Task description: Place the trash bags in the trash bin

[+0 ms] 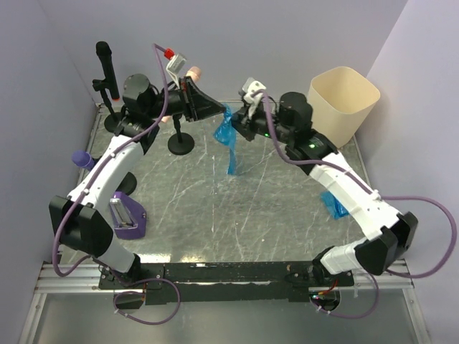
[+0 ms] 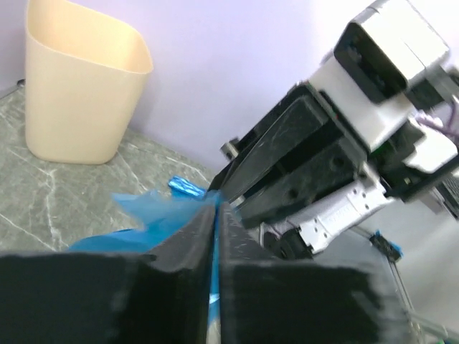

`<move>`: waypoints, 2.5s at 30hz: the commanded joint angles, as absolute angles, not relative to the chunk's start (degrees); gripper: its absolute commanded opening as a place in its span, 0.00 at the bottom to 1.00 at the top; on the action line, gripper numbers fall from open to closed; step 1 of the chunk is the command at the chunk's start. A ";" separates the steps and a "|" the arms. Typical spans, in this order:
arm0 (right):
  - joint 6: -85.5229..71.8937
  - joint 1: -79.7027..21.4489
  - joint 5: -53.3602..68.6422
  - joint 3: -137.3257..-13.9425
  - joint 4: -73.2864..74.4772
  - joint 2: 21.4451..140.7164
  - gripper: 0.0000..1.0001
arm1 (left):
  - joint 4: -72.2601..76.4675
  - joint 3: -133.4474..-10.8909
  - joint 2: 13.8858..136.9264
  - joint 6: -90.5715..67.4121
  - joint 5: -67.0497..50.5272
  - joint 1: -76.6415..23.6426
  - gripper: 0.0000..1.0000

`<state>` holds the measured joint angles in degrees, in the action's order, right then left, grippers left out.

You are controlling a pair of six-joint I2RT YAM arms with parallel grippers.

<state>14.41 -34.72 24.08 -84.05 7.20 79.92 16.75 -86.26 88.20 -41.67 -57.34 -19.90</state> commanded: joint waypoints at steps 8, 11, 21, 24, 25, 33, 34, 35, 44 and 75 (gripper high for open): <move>17.75 -29.44 52.74 -87.72 21.18 73.21 0.13 | -1.90 -84.46 75.95 -3.92 -68.21 -19.94 0.18; 16.44 -29.27 52.03 -86.84 19.96 73.04 0.14 | -10.96 -87.35 75.59 7.53 -66.54 -22.58 0.13; 14.59 -29.27 52.47 -87.36 17.05 73.48 0.17 | -20.12 -92.28 79.54 17.31 -59.25 -29.44 0.41; 15.73 -29.27 53.70 -87.28 17.49 73.30 0.17 | -20.04 -92.46 80.07 18.81 -55.64 -30.49 0.41; 16.17 -29.27 54.05 -87.19 17.66 73.21 0.17 | -19.60 -92.37 80.24 18.90 -54.76 -30.50 0.41; 21.87 -29.27 52.65 -86.22 22.57 72.25 0.21 | -18.56 -93.16 81.12 16.89 -58.27 -30.67 0.19; 23.02 -29.18 52.04 -86.22 23.72 72.25 0.20 | -18.11 -93.25 81.04 15.57 -58.36 -30.50 0.13; 23.64 -28.83 51.77 -86.05 24.69 71.99 0.19 | -17.84 -93.08 80.60 15.30 -58.01 -30.50 0.09; 18.29 -23.47 48.61 -83.76 23.65 69.79 0.04 | -19.95 -91.32 78.66 15.65 -57.13 -29.88 0.03; 19.25 -23.99 49.75 -84.55 22.41 71.28 0.07 | -5.89 -96.59 88.07 4.48 -64.95 -31.11 0.18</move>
